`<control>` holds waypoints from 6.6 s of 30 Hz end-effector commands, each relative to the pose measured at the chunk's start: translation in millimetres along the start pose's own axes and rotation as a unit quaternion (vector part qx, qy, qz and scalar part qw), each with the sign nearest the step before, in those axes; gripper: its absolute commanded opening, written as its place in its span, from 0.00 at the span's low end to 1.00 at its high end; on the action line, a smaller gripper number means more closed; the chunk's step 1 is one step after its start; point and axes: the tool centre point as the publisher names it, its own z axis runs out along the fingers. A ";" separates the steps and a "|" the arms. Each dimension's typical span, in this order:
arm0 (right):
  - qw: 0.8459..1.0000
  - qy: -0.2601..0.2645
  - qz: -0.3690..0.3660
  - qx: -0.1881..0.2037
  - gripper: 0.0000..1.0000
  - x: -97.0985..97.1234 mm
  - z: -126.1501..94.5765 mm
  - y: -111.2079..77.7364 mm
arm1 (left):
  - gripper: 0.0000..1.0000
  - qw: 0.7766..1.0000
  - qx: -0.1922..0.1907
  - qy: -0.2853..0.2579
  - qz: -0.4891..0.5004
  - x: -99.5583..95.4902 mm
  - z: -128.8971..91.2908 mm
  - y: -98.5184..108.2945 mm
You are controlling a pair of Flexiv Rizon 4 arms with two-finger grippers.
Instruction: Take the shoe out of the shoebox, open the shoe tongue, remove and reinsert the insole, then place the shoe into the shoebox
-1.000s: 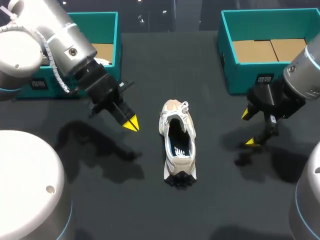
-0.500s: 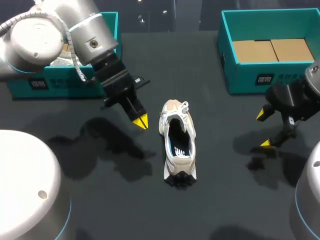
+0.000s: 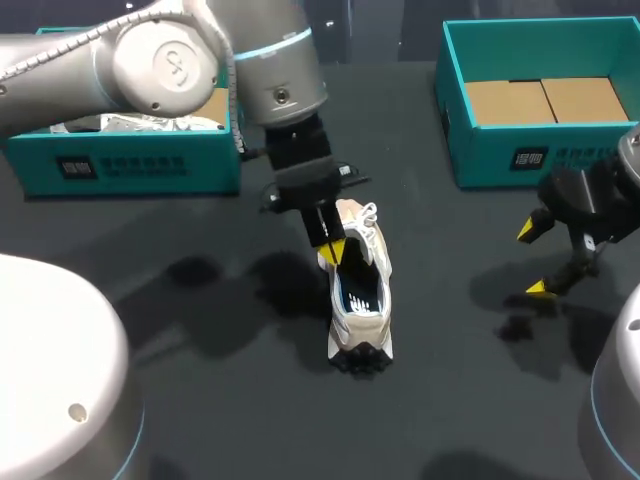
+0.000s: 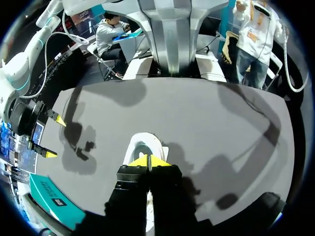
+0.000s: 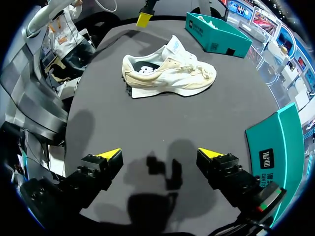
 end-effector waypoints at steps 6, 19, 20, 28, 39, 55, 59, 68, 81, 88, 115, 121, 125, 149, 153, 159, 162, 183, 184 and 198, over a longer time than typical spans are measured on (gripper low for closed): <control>1.000 -0.002 0.000 0.001 1.00 1.4 0.4 0.1 | 0.00 0.995 -0.009 0.100 0.023 -16.7 34.9 19.1; 1.000 -0.002 0.000 0.001 1.00 1.4 0.4 0.1 | 0.00 0.989 -0.052 0.139 -0.003 -19.1 48.8 22.9; 1.000 -0.002 0.000 0.001 1.00 1.4 0.4 0.1 | 0.00 0.989 -0.052 0.139 -0.003 -19.1 48.8 22.9; 1.000 -0.002 0.000 0.001 1.00 1.4 0.4 0.1 | 0.00 0.984 -0.038 0.172 0.019 -22.0 85.3 43.6; 1.000 -0.002 0.000 0.001 1.00 1.4 0.4 0.1 | 0.00 0.975 -0.030 0.217 0.029 -5.0 108.6 44.6; 1.000 -0.002 0.000 0.001 1.00 1.4 0.4 0.1 | 0.00 0.982 -0.046 0.179 0.028 8.9 148.8 64.8; 1.000 -0.002 0.000 0.001 1.00 1.4 0.4 0.1 | 0.00 0.986 -0.068 0.147 0.041 3.8 133.6 53.2; 1.000 -0.002 0.000 0.001 1.00 1.4 0.4 0.1 | 0.00 0.988 -0.072 0.120 0.065 -12.9 134.8 40.7; 1.000 -0.002 0.000 0.001 1.00 1.4 0.4 0.1 | 0.00 0.985 -0.108 0.125 0.051 -18.2 146.4 58.8; 1.000 -0.002 0.000 0.001 1.00 1.4 0.4 0.1 | 0.00 0.979 -0.164 0.106 0.054 -19.2 115.3 45.7; 1.000 -0.002 0.000 0.001 1.00 1.4 0.4 0.1 | 0.41 0.964 -0.244 0.097 0.049 -27.0 89.1 63.7; 1.000 -0.002 0.000 0.001 1.00 1.4 0.4 0.1 | 0.63 0.964 -0.242 0.096 0.049 -26.1 87.3 69.0; 1.000 -0.002 0.000 0.001 1.00 1.4 0.4 0.1 | 0.79 0.964 -0.243 0.098 0.048 -25.5 87.3 72.4; 1.000 -0.002 0.000 0.001 1.00 1.4 0.4 0.1 | 0.78 0.969 -0.227 0.083 0.054 -32.6 66.4 87.6; 1.000 -0.002 0.000 0.001 1.00 1.4 0.4 0.1 | 0.73 0.969 -0.224 0.086 0.060 -35.0 67.8 85.9; 1.000 -0.002 0.000 0.001 1.00 1.4 0.4 0.1 | 0.68 0.969 -0.225 0.087 0.057 -34.2 66.1 86.9; 1.000 -0.002 0.000 0.001 1.00 1.4 0.4 0.1 | 0.70 0.969 -0.226 0.087 0.054 -31.7 61.2 89.7; 1.000 -0.002 0.000 0.001 1.00 1.4 0.4 0.1 | 0.52 0.968 -0.239 0.068 0.042 -35.0 9.6 105.8; 1.000 -0.002 0.000 0.001 1.00 1.4 0.4 0.1 | 0.46 0.967 -0.241 0.066 0.041 -36.7 7.5 105.3; 1.000 -0.002 0.000 0.001 1.00 1.4 0.4 0.1 | 0.31 0.977 -0.198 0.047 0.060 -41.6 38.7 93.9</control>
